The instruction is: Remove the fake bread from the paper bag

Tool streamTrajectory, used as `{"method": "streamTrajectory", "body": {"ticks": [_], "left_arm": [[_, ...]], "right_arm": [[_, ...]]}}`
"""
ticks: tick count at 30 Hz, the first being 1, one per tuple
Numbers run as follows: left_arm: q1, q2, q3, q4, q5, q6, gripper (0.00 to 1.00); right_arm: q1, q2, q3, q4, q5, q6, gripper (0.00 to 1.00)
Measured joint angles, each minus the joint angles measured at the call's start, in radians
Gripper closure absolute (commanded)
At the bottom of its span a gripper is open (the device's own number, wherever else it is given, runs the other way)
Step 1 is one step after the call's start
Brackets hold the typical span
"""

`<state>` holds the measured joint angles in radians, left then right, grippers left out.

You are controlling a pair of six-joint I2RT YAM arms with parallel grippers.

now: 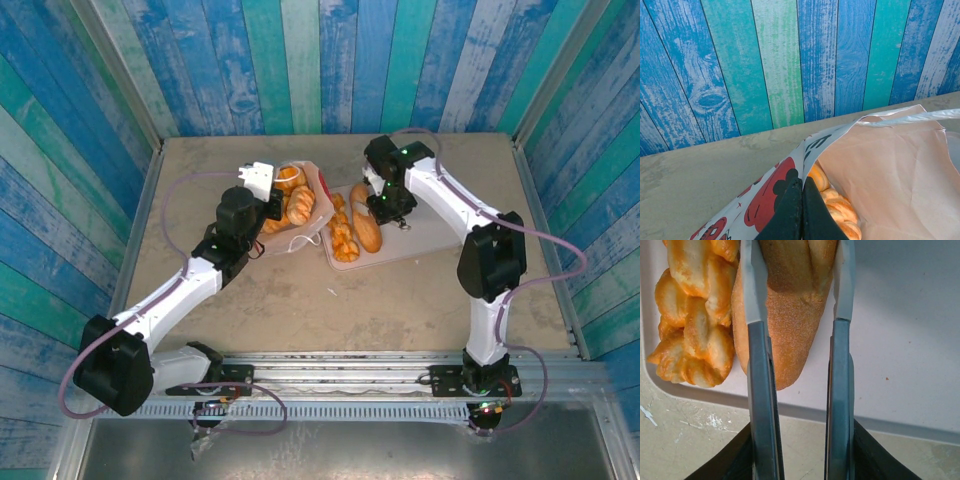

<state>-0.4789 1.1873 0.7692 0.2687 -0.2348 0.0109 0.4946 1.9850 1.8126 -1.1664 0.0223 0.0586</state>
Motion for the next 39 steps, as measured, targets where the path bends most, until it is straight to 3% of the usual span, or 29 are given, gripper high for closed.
{"method": "streamTrajectory", "body": {"ticks": [17,39], "left_arm": [[0.000,0.000,0.000,0.000,-0.004,0.000,1.00],[0.000,0.000,0.000,0.000,-0.011,0.011,1.00]], "right_arm": [[0.000,0.051,0.027,0.001,-0.023,0.005,0.39],[-0.008,0.003,0.028,0.004,-0.075,0.013,0.41]]}}
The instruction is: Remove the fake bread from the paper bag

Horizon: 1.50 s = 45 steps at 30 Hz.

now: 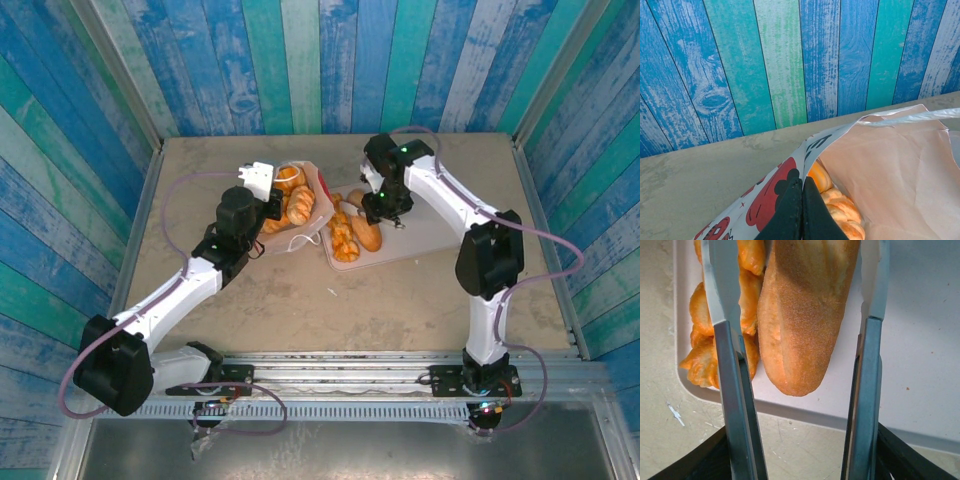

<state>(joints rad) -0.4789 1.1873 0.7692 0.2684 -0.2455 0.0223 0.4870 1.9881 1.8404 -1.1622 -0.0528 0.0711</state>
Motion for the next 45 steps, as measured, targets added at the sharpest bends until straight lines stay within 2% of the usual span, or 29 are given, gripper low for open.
{"method": "streamTrajectory", "body": {"ticks": [11,23,33,45], "left_arm": [[0.000,0.000,0.000,0.000,0.000,0.000,1.00],[0.000,-0.003,0.000,-0.003,-0.004,0.000,1.00],[0.000,-0.013,-0.005,-0.009,-0.008,0.003,1.00],[0.000,-0.029,-0.023,-0.014,-0.018,0.007,1.00]], "right_arm": [[-0.032,-0.078,-0.021,0.012,-0.009,0.019,0.44],[-0.101,-0.206,-0.203,0.073,-0.051,0.049,0.48],[-0.122,-0.367,-0.393,0.152,-0.175,0.069,0.50],[-0.099,-0.622,-0.449,0.238,-0.357,0.166,0.52]]}}
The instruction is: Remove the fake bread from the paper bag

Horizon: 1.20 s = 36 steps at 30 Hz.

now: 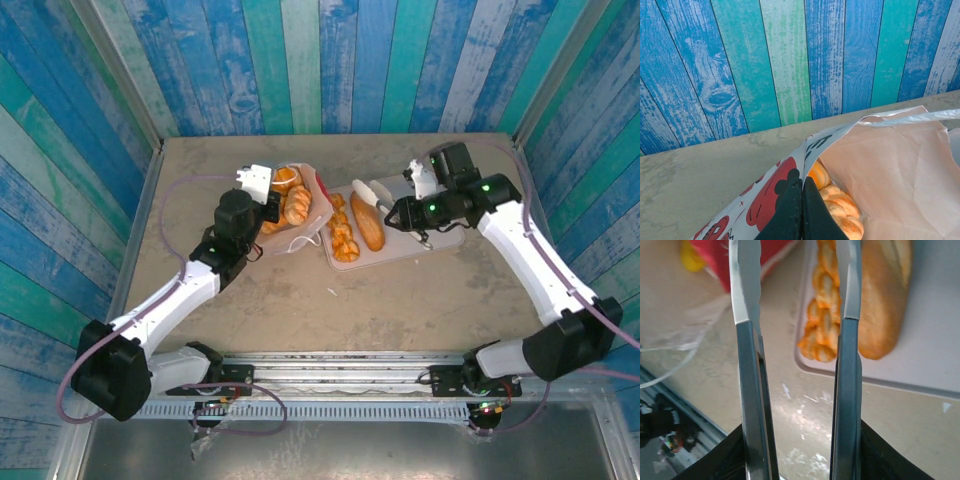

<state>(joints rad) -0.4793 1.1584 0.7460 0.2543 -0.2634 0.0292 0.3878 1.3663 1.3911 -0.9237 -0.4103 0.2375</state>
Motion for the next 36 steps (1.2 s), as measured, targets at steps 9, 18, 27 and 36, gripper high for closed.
{"method": "streamTrajectory", "body": {"ticks": [9,18,27,36], "left_arm": [[-0.001,0.000,-0.034,0.023,0.026,-0.008,1.00],[0.000,-0.027,-0.074,0.040,0.054,-0.048,1.00],[0.000,-0.047,-0.111,0.059,0.098,-0.075,1.00],[0.000,-0.062,-0.129,0.066,0.118,-0.090,1.00]], "right_arm": [[0.211,-0.043,0.020,0.024,0.012,0.089,0.55],[0.351,0.028,0.049,0.020,0.064,0.145,0.56],[0.358,0.142,0.107,0.002,0.088,0.154,0.56],[0.359,0.265,0.241,-0.019,0.131,0.144,0.57]]}}
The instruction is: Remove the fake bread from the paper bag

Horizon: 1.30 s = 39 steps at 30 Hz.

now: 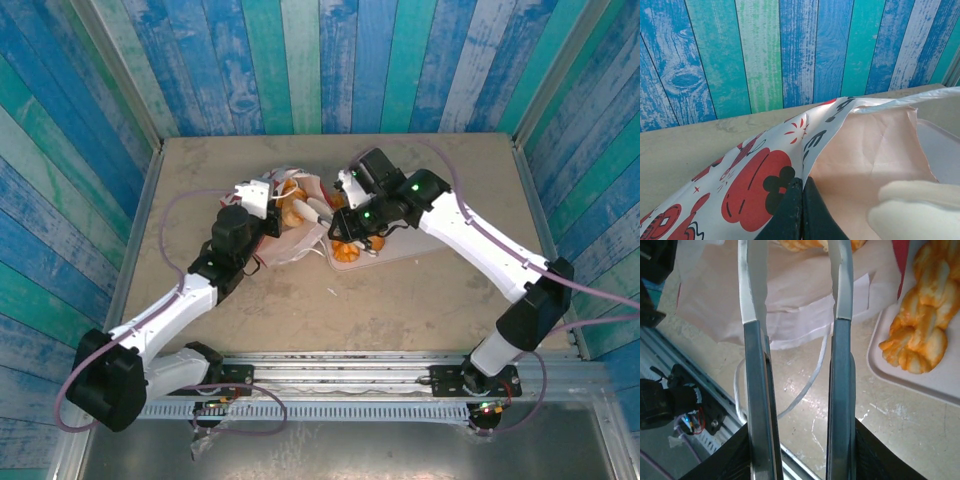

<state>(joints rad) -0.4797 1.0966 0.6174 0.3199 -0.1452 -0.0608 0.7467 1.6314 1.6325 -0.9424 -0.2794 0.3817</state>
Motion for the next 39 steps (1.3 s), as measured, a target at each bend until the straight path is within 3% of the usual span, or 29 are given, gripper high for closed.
{"method": "streamTrajectory", "body": {"ticks": [23,39], "left_arm": [[0.000,-0.001,-0.003,0.002,0.009,0.000,1.00],[0.000,-0.001,-0.003,0.001,0.018,0.000,1.00]], "right_arm": [[0.006,0.159,0.005,0.049,0.055,0.078,0.54],[0.008,0.287,0.110,0.057,0.057,0.090,0.48]]}}
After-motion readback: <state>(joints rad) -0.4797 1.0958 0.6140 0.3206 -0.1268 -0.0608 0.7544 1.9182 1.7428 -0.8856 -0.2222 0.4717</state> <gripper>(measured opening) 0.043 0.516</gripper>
